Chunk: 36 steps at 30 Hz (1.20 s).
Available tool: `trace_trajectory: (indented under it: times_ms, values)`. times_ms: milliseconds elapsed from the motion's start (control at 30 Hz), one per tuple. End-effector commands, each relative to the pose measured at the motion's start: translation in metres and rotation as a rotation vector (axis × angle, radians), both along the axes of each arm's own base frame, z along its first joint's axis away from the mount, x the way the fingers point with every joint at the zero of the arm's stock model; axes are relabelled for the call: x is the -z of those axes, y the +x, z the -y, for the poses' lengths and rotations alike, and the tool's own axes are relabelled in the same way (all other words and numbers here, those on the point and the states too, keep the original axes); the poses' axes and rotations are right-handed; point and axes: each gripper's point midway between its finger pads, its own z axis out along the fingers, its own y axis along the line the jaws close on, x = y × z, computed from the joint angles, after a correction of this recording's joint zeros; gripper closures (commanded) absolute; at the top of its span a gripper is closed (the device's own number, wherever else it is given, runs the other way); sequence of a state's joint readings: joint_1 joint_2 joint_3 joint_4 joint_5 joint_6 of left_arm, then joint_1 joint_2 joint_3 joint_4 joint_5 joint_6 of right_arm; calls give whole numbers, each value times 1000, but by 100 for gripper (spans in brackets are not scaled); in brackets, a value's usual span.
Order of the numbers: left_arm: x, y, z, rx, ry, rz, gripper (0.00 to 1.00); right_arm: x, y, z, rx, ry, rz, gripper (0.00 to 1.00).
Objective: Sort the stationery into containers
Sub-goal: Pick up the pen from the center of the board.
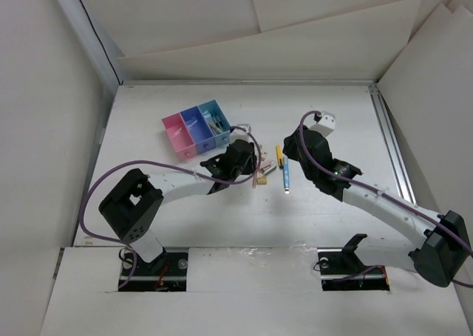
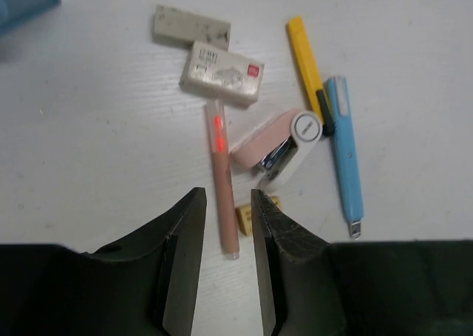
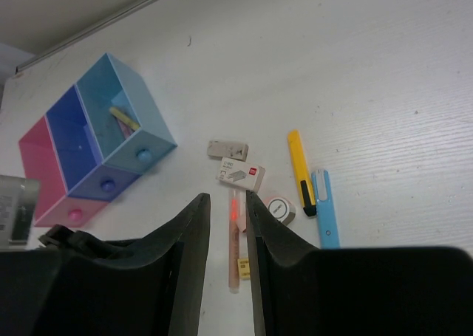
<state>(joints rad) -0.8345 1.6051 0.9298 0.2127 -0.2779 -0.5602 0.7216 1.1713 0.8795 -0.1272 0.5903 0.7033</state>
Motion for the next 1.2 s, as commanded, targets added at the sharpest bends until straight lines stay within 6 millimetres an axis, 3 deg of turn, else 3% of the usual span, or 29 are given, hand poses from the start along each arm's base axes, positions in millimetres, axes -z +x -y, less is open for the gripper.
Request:
trace_trajectory:
  times_ms: [0, 400, 500, 733, 967, 1167]
  values:
    - [20, -12, -9, 19, 44, -42, 73, -26, 1, -6, -13, 48, 61, 68]
    - [49, -26, 19, 127, 53, -113, 70, -23, 2, -7, -13, 42, 54, 68]
    - [60, -23, 15, 96, 81, -126, 70, -23, 2, -7, -13, 42, 54, 68]
    - [60, -18, 20, 53, 158, -99, 74, -23, 2, -7, -13, 42, 54, 68]
    - [81, -20, 4, 17, 252, -132, 90, -26, 1, -6, -13, 48, 61, 68]
    - [90, -21, -15, -37, 317, -132, 87, -26, 1, -6, -13, 48, 61, 68]
